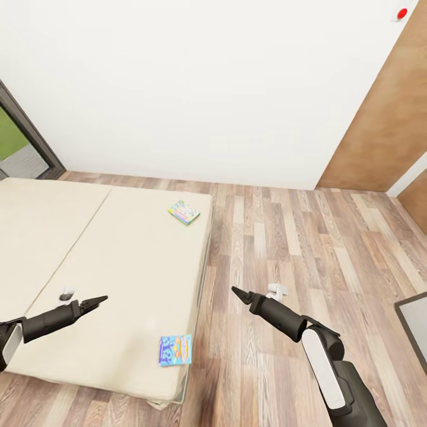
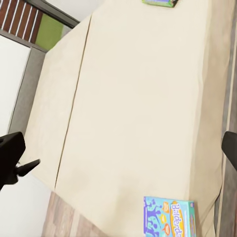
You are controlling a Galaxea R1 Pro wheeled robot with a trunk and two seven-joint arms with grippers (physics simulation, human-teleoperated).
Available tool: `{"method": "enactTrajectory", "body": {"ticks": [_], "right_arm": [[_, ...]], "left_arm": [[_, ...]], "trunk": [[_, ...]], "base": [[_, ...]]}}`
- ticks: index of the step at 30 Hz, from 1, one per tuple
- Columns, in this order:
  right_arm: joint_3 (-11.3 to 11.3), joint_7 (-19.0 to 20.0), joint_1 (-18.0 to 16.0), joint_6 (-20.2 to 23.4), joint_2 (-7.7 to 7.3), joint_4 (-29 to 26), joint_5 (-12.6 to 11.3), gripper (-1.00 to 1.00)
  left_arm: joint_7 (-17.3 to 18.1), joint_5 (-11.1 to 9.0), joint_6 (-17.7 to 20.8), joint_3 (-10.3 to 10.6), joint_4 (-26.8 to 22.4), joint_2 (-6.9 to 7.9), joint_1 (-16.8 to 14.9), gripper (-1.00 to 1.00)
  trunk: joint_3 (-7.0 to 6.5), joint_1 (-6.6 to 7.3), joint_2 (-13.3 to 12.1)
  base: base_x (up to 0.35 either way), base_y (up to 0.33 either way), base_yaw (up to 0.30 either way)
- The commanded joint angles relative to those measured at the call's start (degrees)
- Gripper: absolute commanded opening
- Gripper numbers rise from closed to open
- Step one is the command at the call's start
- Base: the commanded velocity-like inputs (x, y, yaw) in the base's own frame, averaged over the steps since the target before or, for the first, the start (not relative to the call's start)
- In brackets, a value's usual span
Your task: Put all the toys in the child's room - the three board games (two on the bed and one on the table), the two jigsaw puzzles on the table, and the tennis ball on the table - inside the toy box on the table in the child's room.
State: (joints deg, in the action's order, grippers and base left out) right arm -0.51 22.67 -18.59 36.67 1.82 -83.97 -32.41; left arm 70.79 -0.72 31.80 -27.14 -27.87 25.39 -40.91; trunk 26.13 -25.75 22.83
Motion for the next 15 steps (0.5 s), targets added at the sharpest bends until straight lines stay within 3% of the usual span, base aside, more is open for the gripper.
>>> {"method": "enactTrajectory", "body": {"ticks": [1, 15], "right_arm": [[0.1, 0.0, 0.0, 0.4, 0.03, 0.0, -0.2, 1.0], [0.1, 0.1, 0.0, -2.7, 0.03, 0.7, -0.3, 1.0]], "left_arm": [[-0.3, -0.1, 0.6, -0.1, 0.0, -0.14, 0.0, 1.0], [-4.9, -0.1, 0.7, -0.1, 0.0, -0.97, 0.0, 1.0]], "trunk": [[-0.02, -0.03, 0.1], [-1.34, -0.03, 0.1]], "base": [[0.0, 0.0, 0.0], [0.0, 0.0, 0.0]]}}
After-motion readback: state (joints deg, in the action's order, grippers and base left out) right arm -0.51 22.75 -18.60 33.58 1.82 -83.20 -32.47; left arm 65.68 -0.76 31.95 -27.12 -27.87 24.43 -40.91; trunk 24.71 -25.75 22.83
